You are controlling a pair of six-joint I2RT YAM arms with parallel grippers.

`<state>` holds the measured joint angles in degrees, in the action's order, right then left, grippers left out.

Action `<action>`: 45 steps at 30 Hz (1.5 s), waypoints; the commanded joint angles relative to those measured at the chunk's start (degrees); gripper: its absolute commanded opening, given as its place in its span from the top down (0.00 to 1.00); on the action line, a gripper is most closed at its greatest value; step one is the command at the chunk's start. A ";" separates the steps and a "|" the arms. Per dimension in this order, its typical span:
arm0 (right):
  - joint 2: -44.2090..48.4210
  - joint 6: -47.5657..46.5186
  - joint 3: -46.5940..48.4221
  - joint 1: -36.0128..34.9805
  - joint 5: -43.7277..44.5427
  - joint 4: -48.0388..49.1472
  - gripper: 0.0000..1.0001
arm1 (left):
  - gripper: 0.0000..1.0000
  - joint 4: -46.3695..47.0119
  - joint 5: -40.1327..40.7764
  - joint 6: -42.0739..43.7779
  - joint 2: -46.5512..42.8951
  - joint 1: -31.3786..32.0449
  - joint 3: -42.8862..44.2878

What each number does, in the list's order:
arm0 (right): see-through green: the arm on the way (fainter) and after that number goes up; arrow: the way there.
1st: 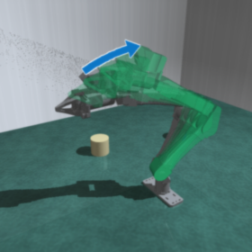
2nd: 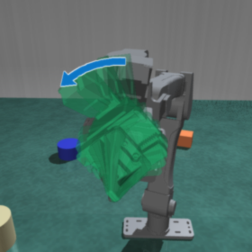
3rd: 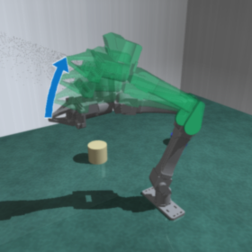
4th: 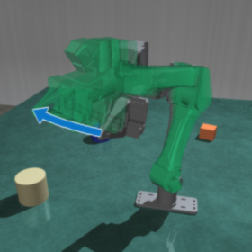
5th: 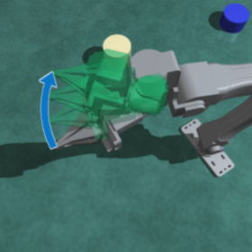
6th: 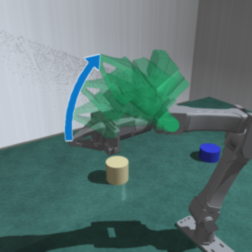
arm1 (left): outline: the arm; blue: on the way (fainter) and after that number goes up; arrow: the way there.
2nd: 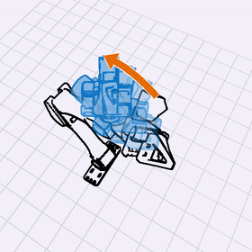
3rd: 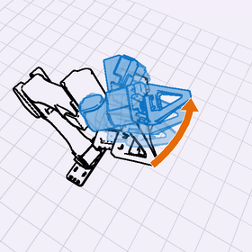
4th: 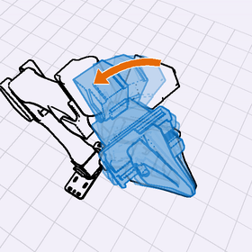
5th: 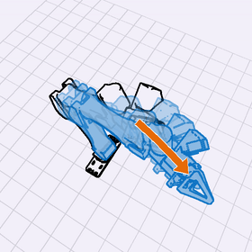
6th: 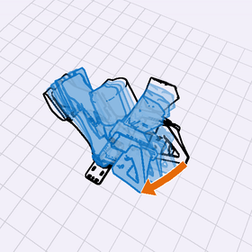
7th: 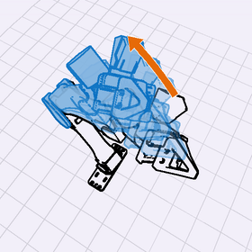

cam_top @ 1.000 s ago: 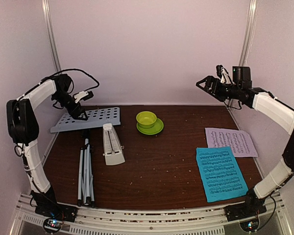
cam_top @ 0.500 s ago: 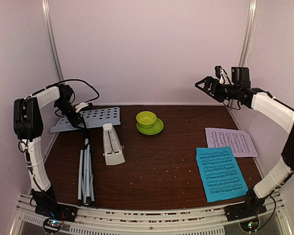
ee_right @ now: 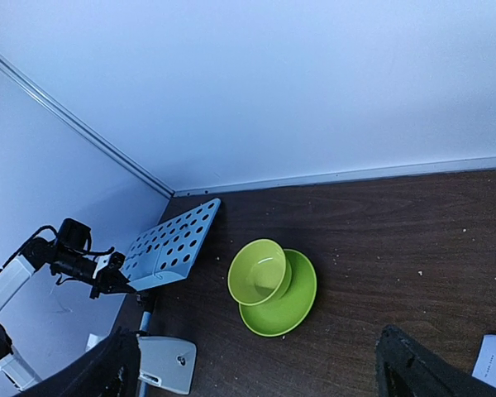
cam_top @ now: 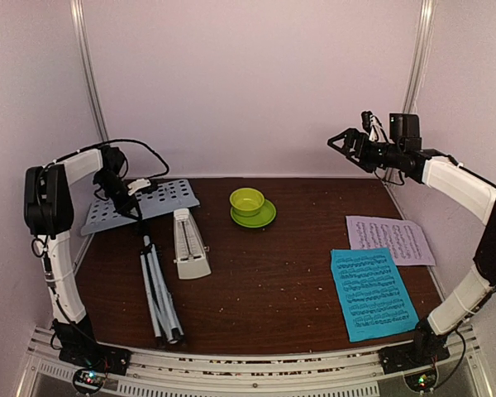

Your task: Set up the instrument practice props

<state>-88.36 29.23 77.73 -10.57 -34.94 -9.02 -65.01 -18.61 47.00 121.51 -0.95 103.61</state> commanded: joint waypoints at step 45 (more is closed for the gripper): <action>9.70 -3.43 -9.60 -0.89 -0.72 8.77 0.00 | 1.00 17.08 44.51 15.09 -42.55 40.61 8.19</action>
<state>-82.32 34.46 66.83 -11.40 -39.27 4.14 -65.58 16.78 55.44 83.24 35.55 107.35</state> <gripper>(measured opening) 1.000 0.007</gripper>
